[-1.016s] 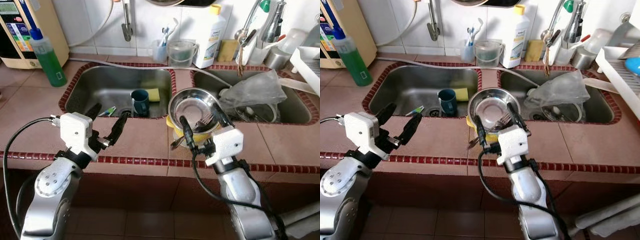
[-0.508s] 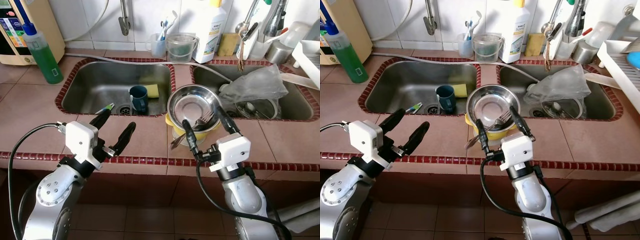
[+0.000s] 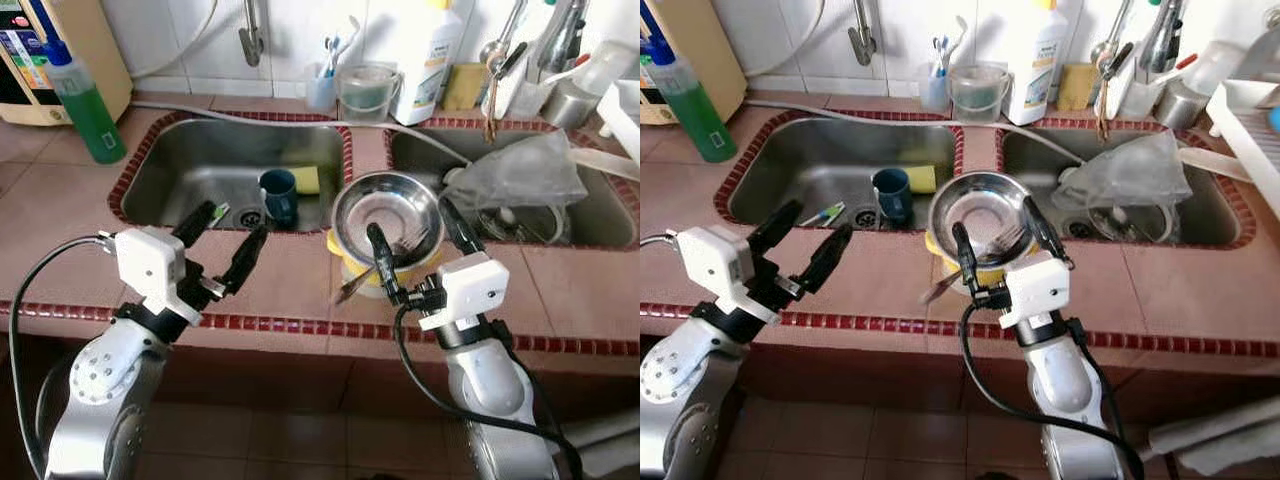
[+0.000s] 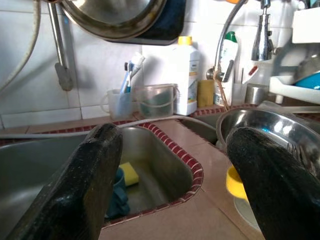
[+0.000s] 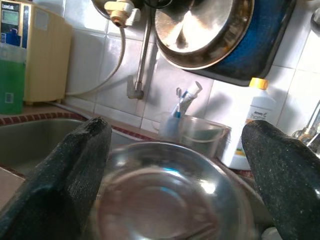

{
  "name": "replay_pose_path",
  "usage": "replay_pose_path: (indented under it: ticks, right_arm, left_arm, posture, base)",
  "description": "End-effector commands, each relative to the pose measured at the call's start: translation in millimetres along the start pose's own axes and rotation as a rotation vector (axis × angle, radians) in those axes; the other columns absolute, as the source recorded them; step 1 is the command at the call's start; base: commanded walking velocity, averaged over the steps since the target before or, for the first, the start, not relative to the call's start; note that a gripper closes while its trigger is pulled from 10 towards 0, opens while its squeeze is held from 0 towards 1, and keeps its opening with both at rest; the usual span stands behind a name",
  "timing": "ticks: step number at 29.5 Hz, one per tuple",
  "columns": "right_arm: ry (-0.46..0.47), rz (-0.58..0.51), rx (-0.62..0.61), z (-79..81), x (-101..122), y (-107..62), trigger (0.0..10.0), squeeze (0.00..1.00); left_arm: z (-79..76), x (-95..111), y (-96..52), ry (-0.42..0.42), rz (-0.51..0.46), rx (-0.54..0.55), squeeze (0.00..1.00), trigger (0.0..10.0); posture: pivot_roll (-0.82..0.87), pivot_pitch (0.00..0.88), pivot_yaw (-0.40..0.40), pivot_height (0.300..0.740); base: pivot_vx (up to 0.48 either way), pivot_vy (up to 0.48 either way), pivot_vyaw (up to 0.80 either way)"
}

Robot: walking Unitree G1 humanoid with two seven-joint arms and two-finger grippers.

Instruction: Kitchen organization

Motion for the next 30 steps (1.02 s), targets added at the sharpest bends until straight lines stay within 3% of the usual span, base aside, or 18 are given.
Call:
replay_pose_path:
  ticks: [1,8,17,24,30]
  right_arm:
    - [0.004,-0.016,-0.006,-3.0,4.8,1.0,10.0,0.00]
    - [0.024,-0.033,0.026,2.0,9.1,-0.6,10.0,0.00]
    - [0.038,-0.041,0.086,7.6,12.0,-9.0,10.0,0.00]
    - [0.064,-0.013,0.186,12.9,11.8,-29.8,10.0,0.00]
    - [0.098,0.025,0.233,17.4,6.9,-40.0,10.0,0.00]
  left_arm:
    - [-3.5,4.0,2.2,-0.001,-0.012,-0.012,0.00,10.0]
    - [-3.1,6.6,3.2,0.006,-0.020,-0.011,0.00,10.0]
    - [2.3,7.6,1.8,0.003,-0.025,0.016,0.00,10.0]
    - [15.0,11.7,-12.1,0.032,0.003,0.008,0.00,10.0]
    - [11.1,4.9,-17.0,0.046,0.065,-0.042,0.00,10.0]
  posture:
    - [-0.06,0.127,0.006,0.740]
    - [-0.06,0.121,0.004,0.740]
    - [-0.06,0.128,0.006,0.740]
    - [-0.06,0.150,0.007,0.740]
    - [-0.06,0.158,0.011,0.740]
  base:
    - [0.000,-0.480,0.00]
    - [0.000,-0.435,0.00]
    - [0.000,0.000,0.00]
    - [0.000,0.000,0.00]
    - [0.000,0.000,0.00]
Point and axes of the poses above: a point about 5 cm out from each wrist's last joint towards the gripper, its own y axis pointing out of the wrist towards the gripper, its own x axis along the axis of the wrist's last joint, z = x × y, the point moved 3 cm from there along y, pointing out of the wrist towards the gripper, and after that the axes turned 12 degrees about -y, right-handed, at the moved point
